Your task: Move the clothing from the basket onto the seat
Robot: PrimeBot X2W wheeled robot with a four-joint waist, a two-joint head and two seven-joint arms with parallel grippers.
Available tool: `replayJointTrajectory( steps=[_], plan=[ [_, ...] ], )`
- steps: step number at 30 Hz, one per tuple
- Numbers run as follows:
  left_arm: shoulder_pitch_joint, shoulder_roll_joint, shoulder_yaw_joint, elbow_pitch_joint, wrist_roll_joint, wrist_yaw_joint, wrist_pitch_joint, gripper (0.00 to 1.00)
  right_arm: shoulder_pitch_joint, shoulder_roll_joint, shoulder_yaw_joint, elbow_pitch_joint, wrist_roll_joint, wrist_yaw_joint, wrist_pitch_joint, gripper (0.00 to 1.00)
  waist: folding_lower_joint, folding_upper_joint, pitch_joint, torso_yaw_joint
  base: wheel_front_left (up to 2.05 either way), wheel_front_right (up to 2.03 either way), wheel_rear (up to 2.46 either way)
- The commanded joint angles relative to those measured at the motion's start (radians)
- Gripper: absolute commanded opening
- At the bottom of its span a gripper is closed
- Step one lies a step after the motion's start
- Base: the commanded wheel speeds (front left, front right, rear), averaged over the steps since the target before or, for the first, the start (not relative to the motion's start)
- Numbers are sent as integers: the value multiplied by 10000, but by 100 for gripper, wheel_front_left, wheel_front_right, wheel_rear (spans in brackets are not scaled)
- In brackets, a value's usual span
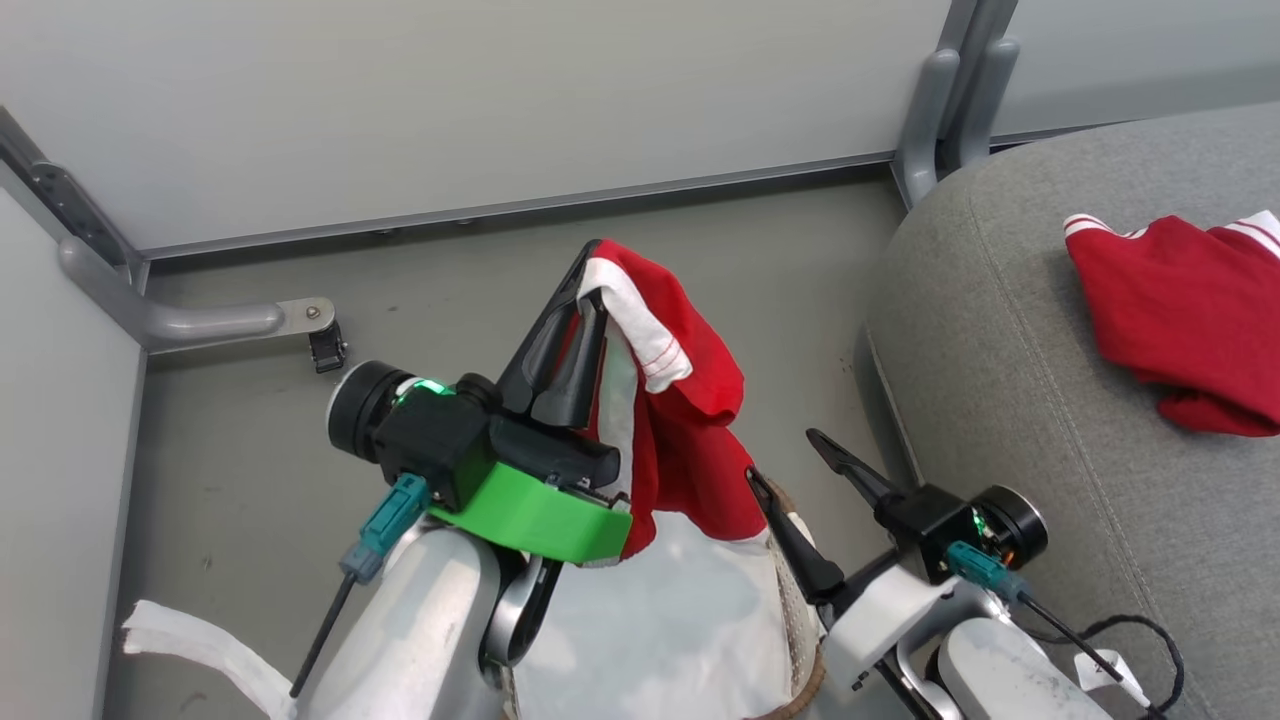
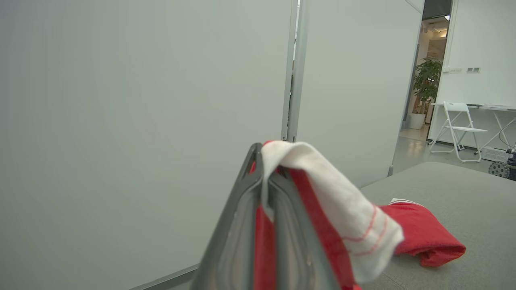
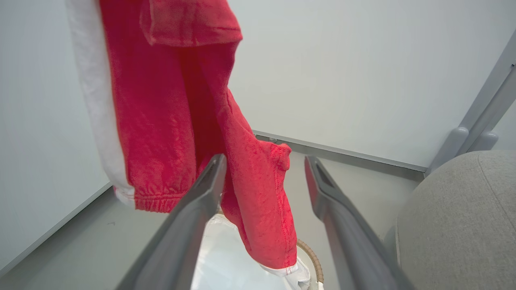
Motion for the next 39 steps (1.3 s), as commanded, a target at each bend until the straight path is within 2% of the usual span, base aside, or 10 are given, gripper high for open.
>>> replayJointTrajectory(
  steps=[1,14,15,16,27,28,30,31,32,39],
  plan=[
    [-140,14,-80,-29,-56,16,-8,0,-310,-125,155,152,-67,-14,-47,100,1,-1,-24,90,0,0,0],
    [-307,15,-1274,-128,-462,102,-8,0,-2321,-118,1879,1984,-241,-14,-47,100,1,-1,-60,981,0,0,0],
    [-314,14,-1339,-132,-463,100,-8,0,-2365,-69,1865,2087,-247,-14,-49,94,1,-1,-45,1034,0,0,0],
    [-331,15,-1374,-126,-514,121,-8,0,-2399,-15,1895,2207,-192,-12,-47,0,1,-1,-21,1100,0,0,0],
    [-140,15,-902,223,-430,363,-8,0,-2001,-114,1736,1899,632,-12,-47,0,1,-1,183,800,0,0,0],
    [-105,15,-843,332,-353,392,-8,7,-1966,-137,1773,1798,706,-12,-47,0,1,-1,189,683,0,0,0],
    [-99,12,-665,535,-232,424,-8,43,-1842,-183,1808,1553,869,-14,-49,0,1,-1,203,370,0,0,0],
    [-73,15,-623,724,-172,429,-8,85,-1738,-212,1743,1418,968,-14,-49,0,1,-1,212,192,0,0,0],
    [-106,15,-439,871,-148,462,-8,100,-1589,-235,1609,1123,1098,-14,-49,0,1,-1,250,-170,0,0,0],
    [68,16,202,1654,315,360,-8,100,-986,-124,674,82,1412,-12,-49,0,1,-1,474,-1913,0,0,0]
  ],
)
